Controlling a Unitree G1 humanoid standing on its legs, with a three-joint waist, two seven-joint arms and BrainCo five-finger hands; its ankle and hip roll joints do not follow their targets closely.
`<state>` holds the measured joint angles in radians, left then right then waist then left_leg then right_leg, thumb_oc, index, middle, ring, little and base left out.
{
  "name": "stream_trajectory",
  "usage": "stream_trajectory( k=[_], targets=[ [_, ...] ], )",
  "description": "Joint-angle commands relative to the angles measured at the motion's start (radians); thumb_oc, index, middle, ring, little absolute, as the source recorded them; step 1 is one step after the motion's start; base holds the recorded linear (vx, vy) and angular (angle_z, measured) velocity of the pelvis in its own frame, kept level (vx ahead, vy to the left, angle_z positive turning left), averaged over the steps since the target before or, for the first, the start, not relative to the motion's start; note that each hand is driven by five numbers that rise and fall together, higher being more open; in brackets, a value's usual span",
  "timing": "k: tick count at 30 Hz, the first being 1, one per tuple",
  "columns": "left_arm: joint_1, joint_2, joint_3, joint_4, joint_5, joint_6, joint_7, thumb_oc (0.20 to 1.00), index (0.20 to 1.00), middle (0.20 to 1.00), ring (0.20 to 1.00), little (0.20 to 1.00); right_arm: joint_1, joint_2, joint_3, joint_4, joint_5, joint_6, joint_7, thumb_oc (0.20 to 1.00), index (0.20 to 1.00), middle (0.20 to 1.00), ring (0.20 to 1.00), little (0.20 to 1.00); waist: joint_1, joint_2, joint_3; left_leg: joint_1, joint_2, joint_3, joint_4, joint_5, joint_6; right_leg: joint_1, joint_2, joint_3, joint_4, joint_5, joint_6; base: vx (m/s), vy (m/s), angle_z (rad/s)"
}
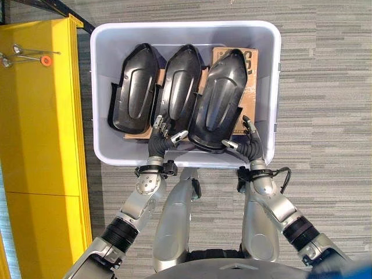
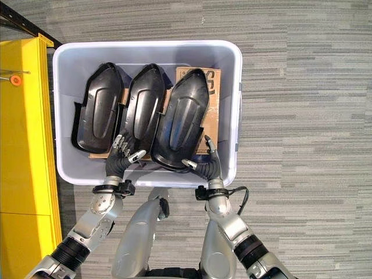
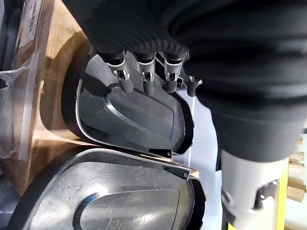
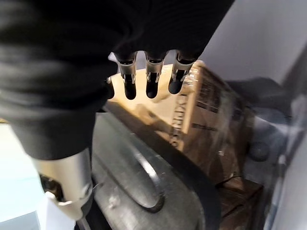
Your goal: Move parts from the plastic box to the shelf.
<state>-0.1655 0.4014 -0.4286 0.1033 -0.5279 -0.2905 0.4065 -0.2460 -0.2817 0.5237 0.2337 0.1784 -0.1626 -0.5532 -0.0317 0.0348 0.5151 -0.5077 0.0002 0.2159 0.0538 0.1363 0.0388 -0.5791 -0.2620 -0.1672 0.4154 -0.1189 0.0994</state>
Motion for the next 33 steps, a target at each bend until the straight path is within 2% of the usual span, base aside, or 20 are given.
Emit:
stream_trajectory(
  k=[1, 14, 25, 30, 33],
  targets=[
    [-0.002, 0.030, -0.008, -0.062, -0.004, -0.039, 0.022, 1.000, 1.000, 1.000, 1.000, 1.000, -0.046, 0.038, 0.022, 0.027, 0.062, -0.027, -0.011, 1.000, 1.000, 1.000, 1.000, 1.000, 0.029, -0.020, 0.004, 0.004, 0.071, 0.022, 0.178, -0.189, -0.096, 0.133, -0.114, 0.030, -0.303, 0.277, 0.096, 0.00, 0.000, 0.00],
    [-0.027, 0.015, -0.045, -0.050, -0.036, -0.040, 0.034, 1.000, 1.000, 1.000, 1.000, 1.000, -0.148, 0.123, 0.046, 0.200, 0.150, -0.007, -0.047, 1.000, 1.000, 1.000, 1.000, 1.000, 0.055, -0.010, 0.005, -0.018, 0.067, 0.027, 0.188, -0.198, -0.089, 0.117, -0.121, 0.020, -0.296, 0.281, 0.098, 0.00, 0.000, 0.00],
    [-0.054, 0.015, -0.073, -0.029, -0.065, -0.045, 0.035, 1.000, 1.000, 1.000, 1.000, 1.000, -0.283, 0.180, 0.011, 0.409, 0.255, -0.002, -0.080, 1.000, 1.000, 1.000, 1.000, 1.000, 0.087, 0.003, 0.005, -0.045, 0.062, 0.018, 0.210, -0.211, -0.083, 0.107, -0.127, 0.008, -0.286, 0.282, 0.096, 0.00, 0.003, 0.01],
    [-0.076, 0.015, -0.088, -0.029, -0.074, -0.053, 0.032, 1.000, 1.000, 1.000, 1.000, 1.000, -0.391, 0.205, -0.051, 0.639, 0.237, 0.029, -0.114, 1.000, 1.000, 1.000, 1.000, 1.000, 0.112, 0.020, 0.005, -0.067, 0.059, 0.013, 0.224, -0.216, -0.081, 0.100, -0.129, -0.001, -0.281, 0.278, 0.096, 0.01, 0.020, 0.03],
    [-0.081, 0.015, -0.090, -0.029, -0.077, -0.057, 0.033, 1.000, 1.000, 1.000, 1.000, 1.000, -0.429, 0.205, -0.063, 0.709, 0.221, 0.045, -0.123, 1.000, 1.000, 1.000, 1.000, 1.000, 0.120, 0.024, 0.005, -0.076, 0.059, 0.009, 0.227, -0.218, -0.080, 0.096, -0.130, -0.003, -0.279, 0.276, 0.096, 0.00, 0.007, 0.03]
  ],
)
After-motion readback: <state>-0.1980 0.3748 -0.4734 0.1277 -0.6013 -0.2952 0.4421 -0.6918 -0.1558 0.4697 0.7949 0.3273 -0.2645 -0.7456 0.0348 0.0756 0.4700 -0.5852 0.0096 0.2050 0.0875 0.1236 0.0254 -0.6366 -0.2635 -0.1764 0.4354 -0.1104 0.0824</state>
